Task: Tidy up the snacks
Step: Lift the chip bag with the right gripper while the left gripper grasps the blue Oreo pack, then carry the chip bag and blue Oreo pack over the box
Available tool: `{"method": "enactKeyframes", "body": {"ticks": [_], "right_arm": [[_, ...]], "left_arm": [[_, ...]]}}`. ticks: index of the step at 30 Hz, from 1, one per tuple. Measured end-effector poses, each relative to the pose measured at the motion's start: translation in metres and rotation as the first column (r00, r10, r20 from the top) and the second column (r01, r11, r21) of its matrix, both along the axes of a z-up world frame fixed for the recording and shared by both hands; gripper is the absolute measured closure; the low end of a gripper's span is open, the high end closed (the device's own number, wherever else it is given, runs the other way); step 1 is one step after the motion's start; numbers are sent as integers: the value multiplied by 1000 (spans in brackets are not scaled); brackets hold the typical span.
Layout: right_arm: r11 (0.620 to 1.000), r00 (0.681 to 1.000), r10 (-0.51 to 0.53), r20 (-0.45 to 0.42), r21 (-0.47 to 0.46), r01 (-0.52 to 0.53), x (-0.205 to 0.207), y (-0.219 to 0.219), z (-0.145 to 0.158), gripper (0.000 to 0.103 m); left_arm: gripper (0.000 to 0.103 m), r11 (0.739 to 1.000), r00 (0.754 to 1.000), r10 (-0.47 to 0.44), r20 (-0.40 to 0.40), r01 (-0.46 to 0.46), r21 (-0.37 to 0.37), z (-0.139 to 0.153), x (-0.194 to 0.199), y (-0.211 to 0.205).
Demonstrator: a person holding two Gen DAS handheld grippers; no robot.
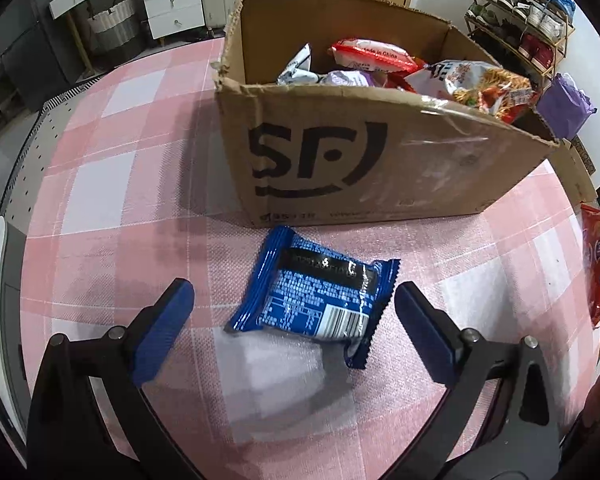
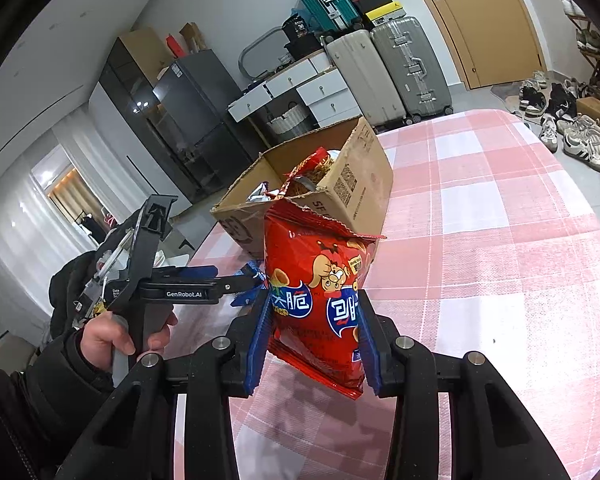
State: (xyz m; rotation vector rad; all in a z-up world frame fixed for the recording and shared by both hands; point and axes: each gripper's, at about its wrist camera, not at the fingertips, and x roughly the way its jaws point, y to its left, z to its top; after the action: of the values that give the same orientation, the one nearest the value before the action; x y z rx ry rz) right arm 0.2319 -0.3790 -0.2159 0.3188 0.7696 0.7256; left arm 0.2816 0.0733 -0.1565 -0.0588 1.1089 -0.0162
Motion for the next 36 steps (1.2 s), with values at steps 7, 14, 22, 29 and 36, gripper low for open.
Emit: {"method": "enactKeyframes", "body": {"ticks": [7,14,22,29,36], "right_arm": [[1000,1000,-7,-9,0,7,-2,1,0,63],[1000,1000,-7,-14,0,7,-2,2,0,63],[1000,1000,-13,-15,-3,13,-5,3,2,63],[1000,1000,-10,-4,-6,10,-8,7,5,63],[1000,1000,3,11,-10,-2,-13,14,9,63]], "left_arm": [[4,999,1000,-8,-19,7,-36,-9,9,4],[37,998,998,-51,-23,51,-30,-18,10,0],[61,999,999,-33,-19,34,7,-9,0,1],[61,999,999,-37,-19,37,-3,-3,-18,1],[60,999,999,-44,2,44,-21,6,-32,1]]}}
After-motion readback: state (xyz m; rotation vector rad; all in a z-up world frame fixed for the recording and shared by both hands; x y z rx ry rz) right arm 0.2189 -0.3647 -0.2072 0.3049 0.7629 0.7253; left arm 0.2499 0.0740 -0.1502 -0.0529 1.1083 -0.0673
